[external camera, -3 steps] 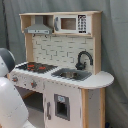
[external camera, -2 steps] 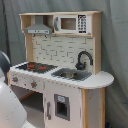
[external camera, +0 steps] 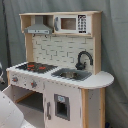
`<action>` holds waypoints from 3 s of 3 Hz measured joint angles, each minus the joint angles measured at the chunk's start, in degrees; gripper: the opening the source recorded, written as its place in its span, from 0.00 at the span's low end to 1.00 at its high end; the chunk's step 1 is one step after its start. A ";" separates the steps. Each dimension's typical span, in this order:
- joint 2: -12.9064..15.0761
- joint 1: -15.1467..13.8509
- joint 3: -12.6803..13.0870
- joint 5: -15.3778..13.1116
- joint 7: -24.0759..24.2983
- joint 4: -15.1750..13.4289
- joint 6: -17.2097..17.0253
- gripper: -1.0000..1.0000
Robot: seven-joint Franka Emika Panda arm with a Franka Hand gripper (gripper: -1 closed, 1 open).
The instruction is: Play with the kitchen
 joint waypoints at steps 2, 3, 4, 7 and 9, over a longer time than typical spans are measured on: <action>-6.42 -0.02 0.56 -5.24 -2.58 1.72 -9.20 1.00; -8.75 -0.30 2.09 -9.96 -3.92 1.73 -11.81 1.00; -10.20 -0.94 4.61 -15.72 -5.03 1.87 -13.27 1.00; -12.45 -6.00 15.03 -32.19 -9.30 4.43 -14.58 1.00; -13.24 -11.52 21.24 -40.76 -11.73 6.64 -10.69 1.00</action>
